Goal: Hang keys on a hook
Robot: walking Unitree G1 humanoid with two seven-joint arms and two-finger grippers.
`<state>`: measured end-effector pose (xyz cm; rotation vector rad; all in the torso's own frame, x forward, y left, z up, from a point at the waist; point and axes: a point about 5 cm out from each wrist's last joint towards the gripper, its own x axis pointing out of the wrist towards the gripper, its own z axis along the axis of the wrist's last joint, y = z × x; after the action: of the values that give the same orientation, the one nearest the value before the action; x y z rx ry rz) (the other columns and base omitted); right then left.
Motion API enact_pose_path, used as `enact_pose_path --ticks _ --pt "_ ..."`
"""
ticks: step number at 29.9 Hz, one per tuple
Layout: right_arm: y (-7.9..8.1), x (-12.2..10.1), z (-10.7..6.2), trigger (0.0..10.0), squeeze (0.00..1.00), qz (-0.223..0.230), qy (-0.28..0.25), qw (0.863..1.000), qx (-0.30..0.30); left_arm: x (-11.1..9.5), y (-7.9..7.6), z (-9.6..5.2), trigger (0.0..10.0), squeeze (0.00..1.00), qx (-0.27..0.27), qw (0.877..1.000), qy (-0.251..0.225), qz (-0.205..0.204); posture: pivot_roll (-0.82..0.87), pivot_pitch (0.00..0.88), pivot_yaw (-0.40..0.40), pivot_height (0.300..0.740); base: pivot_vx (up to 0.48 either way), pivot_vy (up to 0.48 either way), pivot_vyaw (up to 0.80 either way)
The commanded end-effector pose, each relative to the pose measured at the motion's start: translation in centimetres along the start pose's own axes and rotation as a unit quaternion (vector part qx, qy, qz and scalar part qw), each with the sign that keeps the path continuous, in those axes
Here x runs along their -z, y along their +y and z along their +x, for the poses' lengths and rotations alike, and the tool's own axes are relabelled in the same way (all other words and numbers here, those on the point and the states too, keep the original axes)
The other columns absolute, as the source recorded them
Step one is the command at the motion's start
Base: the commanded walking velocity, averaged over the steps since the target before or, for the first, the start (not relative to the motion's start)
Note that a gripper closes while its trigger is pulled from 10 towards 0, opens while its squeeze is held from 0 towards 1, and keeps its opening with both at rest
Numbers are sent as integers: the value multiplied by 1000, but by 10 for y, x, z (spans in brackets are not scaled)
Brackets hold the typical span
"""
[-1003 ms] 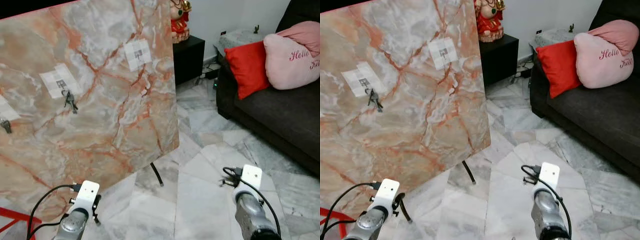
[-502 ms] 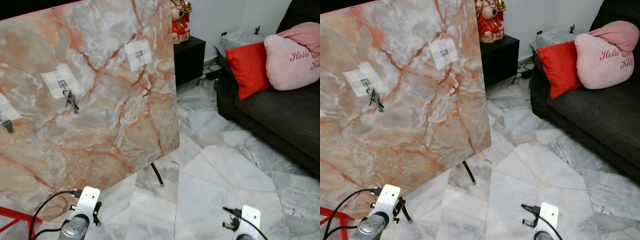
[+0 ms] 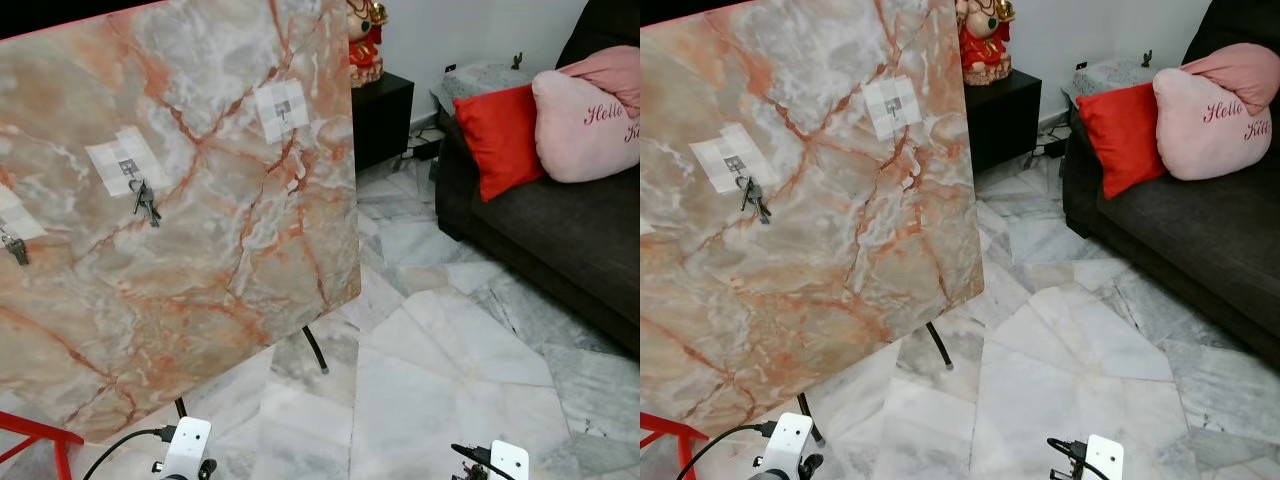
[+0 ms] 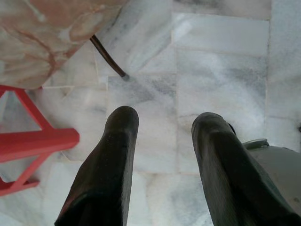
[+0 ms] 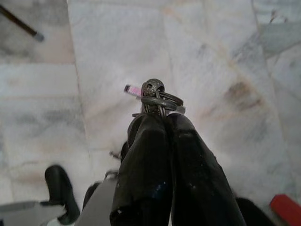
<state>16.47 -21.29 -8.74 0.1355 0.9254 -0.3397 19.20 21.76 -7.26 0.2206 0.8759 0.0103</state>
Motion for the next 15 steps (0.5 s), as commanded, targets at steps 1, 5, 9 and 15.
enact_pose_path --ticks 1,5,9,15 --pt "3 -4 1 10000 0 4 -9 1000 -5 9 -1 -2 10000 0 -3 1000 15 -12 7 0 44 740 0 0 0" --pt "1 -8 1 10000 0 -15 -14 1000 -8 4 -1 0 10000 0 3 1000 16 0 4 0 30 740 0 0 0" --pt "2 -10 2 10000 0 -2 -14 1000 -10 1 -4 1 10000 0 6 1000 10 -4 11 0 23 740 0 0 0" --pt "10 -9 2 10000 0 4 -12 1000 -18 2 -3 0 10000 0 6 1000 10 -1 11 0 29 740 0 0 0"
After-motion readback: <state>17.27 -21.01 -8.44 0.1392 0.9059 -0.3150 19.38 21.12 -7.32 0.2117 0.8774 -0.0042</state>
